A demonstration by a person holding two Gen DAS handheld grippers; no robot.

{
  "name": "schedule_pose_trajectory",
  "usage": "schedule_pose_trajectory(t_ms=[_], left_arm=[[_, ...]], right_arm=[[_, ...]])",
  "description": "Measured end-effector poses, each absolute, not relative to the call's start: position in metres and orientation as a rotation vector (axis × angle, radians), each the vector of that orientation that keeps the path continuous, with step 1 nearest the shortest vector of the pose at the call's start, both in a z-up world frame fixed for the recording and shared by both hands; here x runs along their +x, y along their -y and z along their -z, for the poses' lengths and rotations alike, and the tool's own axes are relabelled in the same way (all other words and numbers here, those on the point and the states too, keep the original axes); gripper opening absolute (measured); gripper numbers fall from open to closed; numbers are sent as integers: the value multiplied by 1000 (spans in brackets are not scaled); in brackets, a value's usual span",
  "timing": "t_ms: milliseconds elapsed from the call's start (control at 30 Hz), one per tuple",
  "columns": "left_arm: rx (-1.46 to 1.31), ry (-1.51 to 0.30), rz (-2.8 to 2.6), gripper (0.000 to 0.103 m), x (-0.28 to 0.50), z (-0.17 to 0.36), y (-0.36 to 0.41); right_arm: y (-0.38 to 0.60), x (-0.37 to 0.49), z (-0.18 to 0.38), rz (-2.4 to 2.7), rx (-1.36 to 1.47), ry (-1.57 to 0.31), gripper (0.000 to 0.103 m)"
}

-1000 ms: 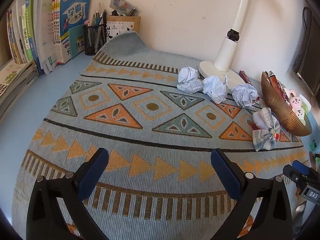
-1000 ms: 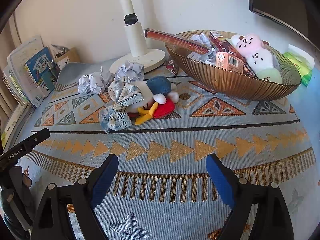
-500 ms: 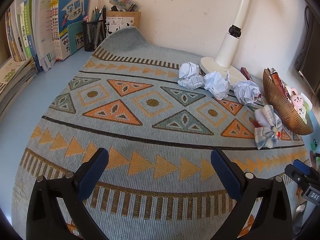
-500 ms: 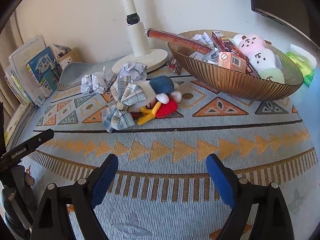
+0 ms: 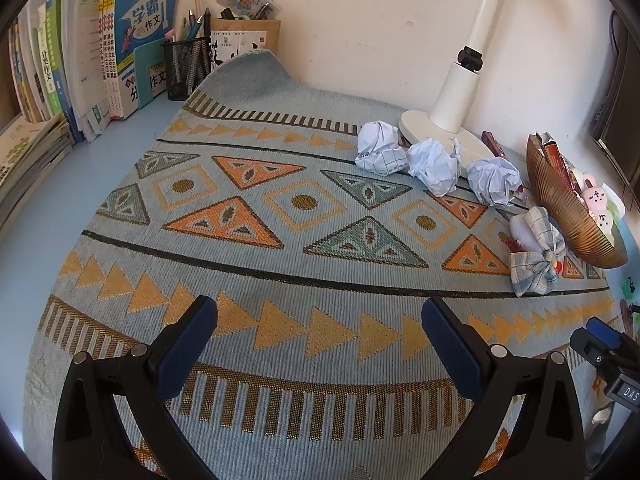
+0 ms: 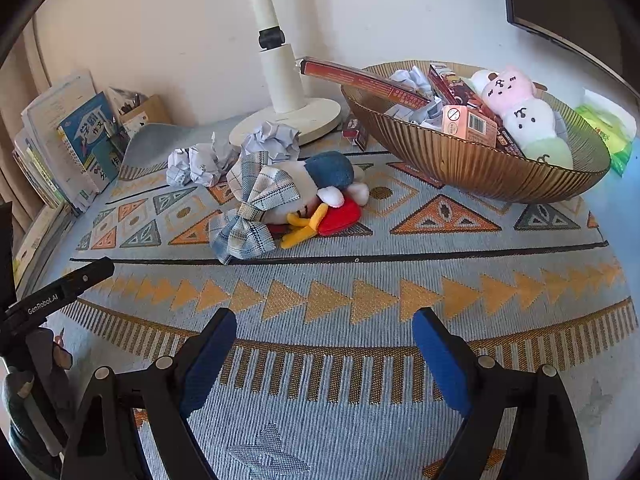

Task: Organize objects
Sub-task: 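Withdraw both grippers from the bowl back over the rug, then grasp a crumpled paper ball with the left gripper while the right grasps another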

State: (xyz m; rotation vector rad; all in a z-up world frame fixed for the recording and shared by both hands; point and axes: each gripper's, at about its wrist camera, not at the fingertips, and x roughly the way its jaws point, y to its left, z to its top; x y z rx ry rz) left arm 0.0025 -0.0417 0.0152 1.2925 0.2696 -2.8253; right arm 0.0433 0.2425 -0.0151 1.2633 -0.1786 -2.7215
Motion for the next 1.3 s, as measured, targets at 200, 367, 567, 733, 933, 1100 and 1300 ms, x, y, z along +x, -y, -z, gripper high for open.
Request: schedule_pose_trajectory(t_ms=[200,367,567,733,933,1100,1300], left_arm=[[1299,-271,2825,102,2,-14,42],[1291,-245,2822,102,2,-15,40],[1245,152,2920,102,-25,-38,22],[1282,381,2996,102,-85,-33,17],[1354,284,3118,102,-137,-25,31],[1399,400,3163,102,-163,-20,18],[1490,487,3205,58,-170,-12,3]], right_arm=[[-242,44,15,2720,1260,179,89],[-242,45,13,2742,1250,166,89],[-224,27,-24,2611,1153,179,89],[-175,-39,-55,2476,1142,208,88],[-129,-124,-38,2424,1256,129,77],[-121,-160,-11,2373,1350,110,61],[-108,-156,-9,2439,1336,-43,41]])
